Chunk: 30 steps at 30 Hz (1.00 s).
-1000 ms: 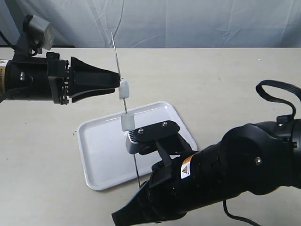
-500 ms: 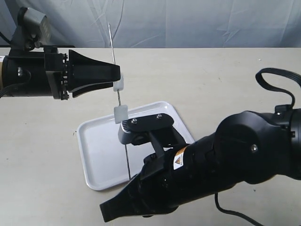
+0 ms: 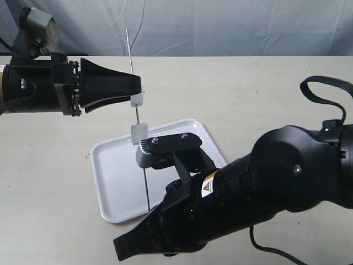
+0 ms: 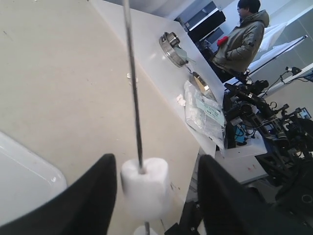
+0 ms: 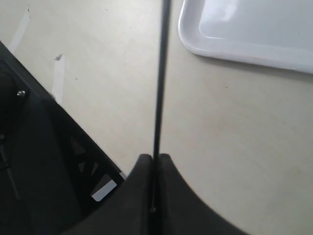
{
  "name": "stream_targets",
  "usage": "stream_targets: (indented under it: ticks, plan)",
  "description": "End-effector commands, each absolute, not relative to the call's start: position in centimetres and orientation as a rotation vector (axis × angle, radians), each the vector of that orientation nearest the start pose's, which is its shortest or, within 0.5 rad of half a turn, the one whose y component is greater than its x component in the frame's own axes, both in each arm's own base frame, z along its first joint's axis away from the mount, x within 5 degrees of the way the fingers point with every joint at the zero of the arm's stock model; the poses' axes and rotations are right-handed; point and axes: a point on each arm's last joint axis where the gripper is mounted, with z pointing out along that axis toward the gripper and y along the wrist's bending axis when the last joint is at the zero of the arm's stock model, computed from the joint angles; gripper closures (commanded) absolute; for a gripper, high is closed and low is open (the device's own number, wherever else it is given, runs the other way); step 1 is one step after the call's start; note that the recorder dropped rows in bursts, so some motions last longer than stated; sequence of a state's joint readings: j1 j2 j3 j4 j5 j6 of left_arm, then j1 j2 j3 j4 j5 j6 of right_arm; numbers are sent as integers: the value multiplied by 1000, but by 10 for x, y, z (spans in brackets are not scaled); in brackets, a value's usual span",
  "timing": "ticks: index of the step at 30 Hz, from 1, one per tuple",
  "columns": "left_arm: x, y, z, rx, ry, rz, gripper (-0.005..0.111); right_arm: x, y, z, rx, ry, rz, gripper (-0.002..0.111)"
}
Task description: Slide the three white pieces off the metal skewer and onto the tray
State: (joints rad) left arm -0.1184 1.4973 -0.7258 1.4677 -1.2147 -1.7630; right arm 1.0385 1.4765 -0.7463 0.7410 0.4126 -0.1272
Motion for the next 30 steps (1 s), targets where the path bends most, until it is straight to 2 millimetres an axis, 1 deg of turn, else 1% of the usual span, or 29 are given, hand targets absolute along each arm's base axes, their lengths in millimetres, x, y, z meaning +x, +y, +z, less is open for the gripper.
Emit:
stream_targets:
  ticks: [1,5,12,13,16,18,30]
  plan:
    - [245,-115,255,483,1936,-1564,64,119,252,206,-775,2649,918,109]
    - [245,-115,255,483,1936,-1564,64,118,254,208,-778,2636,960,109]
    - [243,-116,254,504,1950,-1558,65,118,254,208,-780,2634,961,109]
    - [243,-116,254,506,1952,-1557,67,118,254,208,-780,2634,961,109]
    - [243,-116,254,507,1952,-1557,77,118,254,208,-780,2634,961,109]
    - [243,-116,254,509,1951,-1556,81,118,254,208,-780,2634,961,109]
    - [243,-116,254,509,1951,-1556,82,118,254,208,-780,2634,961,109]
